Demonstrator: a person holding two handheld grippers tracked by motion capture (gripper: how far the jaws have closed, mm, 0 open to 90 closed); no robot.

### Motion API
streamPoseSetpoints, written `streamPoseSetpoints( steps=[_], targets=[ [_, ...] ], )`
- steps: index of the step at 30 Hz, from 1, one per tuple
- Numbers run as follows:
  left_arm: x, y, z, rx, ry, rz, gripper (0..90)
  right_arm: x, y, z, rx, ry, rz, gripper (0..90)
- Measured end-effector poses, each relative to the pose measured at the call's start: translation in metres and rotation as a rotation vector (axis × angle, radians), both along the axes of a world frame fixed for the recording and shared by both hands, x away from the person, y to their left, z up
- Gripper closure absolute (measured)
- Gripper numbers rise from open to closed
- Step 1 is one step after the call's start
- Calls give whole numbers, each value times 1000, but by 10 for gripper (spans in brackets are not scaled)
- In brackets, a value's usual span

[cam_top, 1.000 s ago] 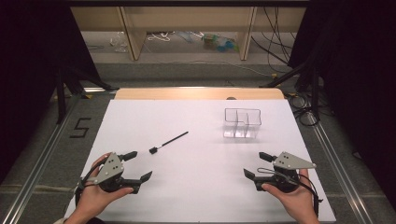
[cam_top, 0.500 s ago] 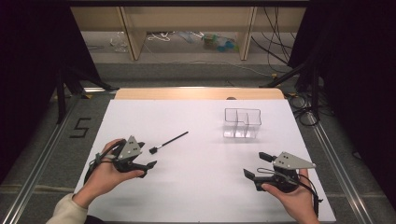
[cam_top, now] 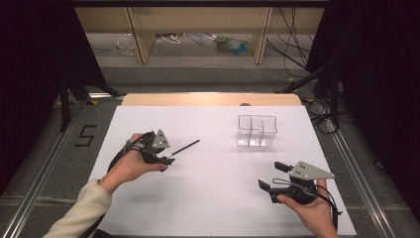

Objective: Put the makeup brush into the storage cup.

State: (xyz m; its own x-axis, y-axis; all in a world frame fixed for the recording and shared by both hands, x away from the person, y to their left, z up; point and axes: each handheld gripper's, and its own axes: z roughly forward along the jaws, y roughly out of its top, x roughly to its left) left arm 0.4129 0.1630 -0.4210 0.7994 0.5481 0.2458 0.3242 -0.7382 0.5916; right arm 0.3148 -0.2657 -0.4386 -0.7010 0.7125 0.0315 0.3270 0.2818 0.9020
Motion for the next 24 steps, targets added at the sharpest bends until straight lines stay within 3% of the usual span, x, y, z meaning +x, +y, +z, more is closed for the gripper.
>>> streamPoseSetpoints(
  steps=[1,6,8,14,18,20,24],
  targets=[
    [8,-3,-2,25,26,-10,338,0,0,0,0,0,0,163],
    [25,-9,-7,63,59,-22,344,0,0,0,-1,-1,-2,163],
    [37,-15,-12,92,93,-27,349,0,0,0,-2,0,-1,163],
    [51,-27,-20,158,125,-50,370,0,0,-1,1,7,-2,163],
    [60,-38,-27,200,170,-64,383,1,1,-2,16,-7,2,163],
    [62,-40,-27,211,170,-72,389,1,1,-2,17,-6,2,164],
    [70,-45,-30,239,197,-70,391,-1,-1,0,-15,22,-5,165]
  ],
)
